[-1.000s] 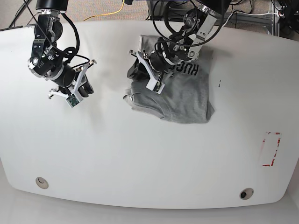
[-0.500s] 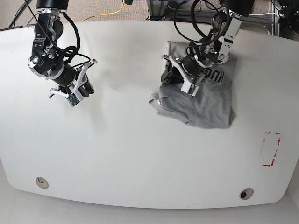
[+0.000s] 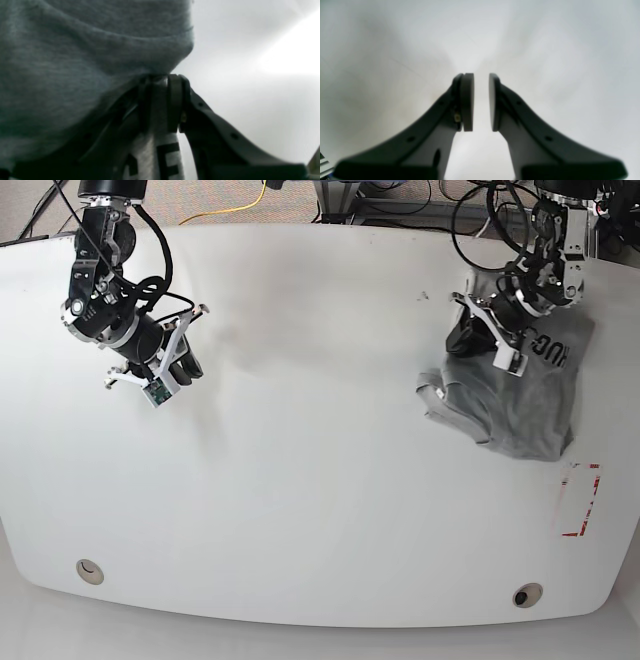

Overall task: Layout the t-shirt on the table in an organized manner, then fold the t-shirt properly
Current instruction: 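Drag the folded shirt with the left gripper toward the table edge, then release the shirt with the left gripper and lift it away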

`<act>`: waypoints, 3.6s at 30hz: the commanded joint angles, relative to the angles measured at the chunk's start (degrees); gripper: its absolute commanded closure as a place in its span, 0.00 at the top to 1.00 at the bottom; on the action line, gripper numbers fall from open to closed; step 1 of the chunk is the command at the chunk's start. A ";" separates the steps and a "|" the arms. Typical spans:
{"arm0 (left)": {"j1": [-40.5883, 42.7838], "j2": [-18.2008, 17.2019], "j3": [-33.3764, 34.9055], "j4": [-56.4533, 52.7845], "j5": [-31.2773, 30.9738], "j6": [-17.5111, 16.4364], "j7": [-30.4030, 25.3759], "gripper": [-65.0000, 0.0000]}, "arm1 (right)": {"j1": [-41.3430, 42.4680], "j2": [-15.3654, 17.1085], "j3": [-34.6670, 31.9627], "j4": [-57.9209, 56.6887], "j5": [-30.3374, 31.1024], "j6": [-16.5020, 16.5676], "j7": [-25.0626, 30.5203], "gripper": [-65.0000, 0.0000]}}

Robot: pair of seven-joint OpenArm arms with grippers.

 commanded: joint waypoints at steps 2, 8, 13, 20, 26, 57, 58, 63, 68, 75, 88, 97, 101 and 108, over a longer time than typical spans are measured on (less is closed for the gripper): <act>0.96 -1.10 -6.26 -5.79 4.18 -0.45 5.28 0.16 | 0.52 0.73 0.31 3.07 0.57 -0.07 1.37 0.15; 0.87 -3.30 -9.16 -7.99 3.92 -4.93 5.37 0.16 | 0.44 -0.59 0.40 3.51 0.57 -0.07 1.37 0.15; 1.40 -3.30 -10.56 -1.84 3.83 -7.92 7.56 0.16 | 0.44 -0.85 0.22 3.60 0.57 -0.07 1.37 0.15; 2.36 -0.57 -17.42 11.35 3.83 -11.00 16.97 0.16 | -0.09 -0.85 0.40 4.31 0.57 -0.07 1.37 0.15; -0.71 1.54 -22.43 14.95 4.18 -10.82 18.38 0.16 | -0.27 -0.85 0.40 4.39 0.57 -0.07 1.37 0.15; -15.13 -0.66 -26.65 -21.26 20.53 -7.39 5.37 0.16 | -1.06 -1.64 0.40 4.39 3.12 -0.07 1.37 0.15; -14.78 -0.66 -27.53 -21.79 20.71 -7.48 4.75 0.16 | -1.06 -1.73 0.40 4.39 3.12 -0.07 1.37 0.15; -13.02 -3.03 -30.43 -22.58 20.80 -7.48 3.43 0.16 | -1.15 -1.73 0.40 4.39 3.12 -0.07 1.37 0.15; -13.37 -3.91 -30.70 -22.58 20.62 -7.48 3.34 0.16 | -1.15 -1.91 0.40 4.39 3.12 -0.07 1.37 0.15; -16.80 -5.67 -30.70 -22.58 20.89 -7.48 3.34 0.16 | -2.55 -1.91 0.40 4.48 3.12 -0.07 1.37 0.15; -17.33 -10.59 -30.61 -22.67 20.89 -7.13 3.34 0.16 | -4.40 -1.91 3.30 6.50 3.12 -0.07 1.54 0.15; -19.44 -11.56 -30.34 -22.32 20.89 -7.39 3.34 0.16 | -4.40 -1.91 3.39 6.94 3.12 -0.07 1.54 0.15; -21.11 -11.47 -30.34 -19.86 20.71 -7.48 3.61 0.16 | -4.40 -1.91 3.39 7.03 3.12 -0.07 1.54 0.15; -21.46 -8.84 -30.34 -8.25 20.53 -7.48 7.12 0.16 | -3.78 -1.82 3.48 8.17 3.04 -0.07 1.72 0.15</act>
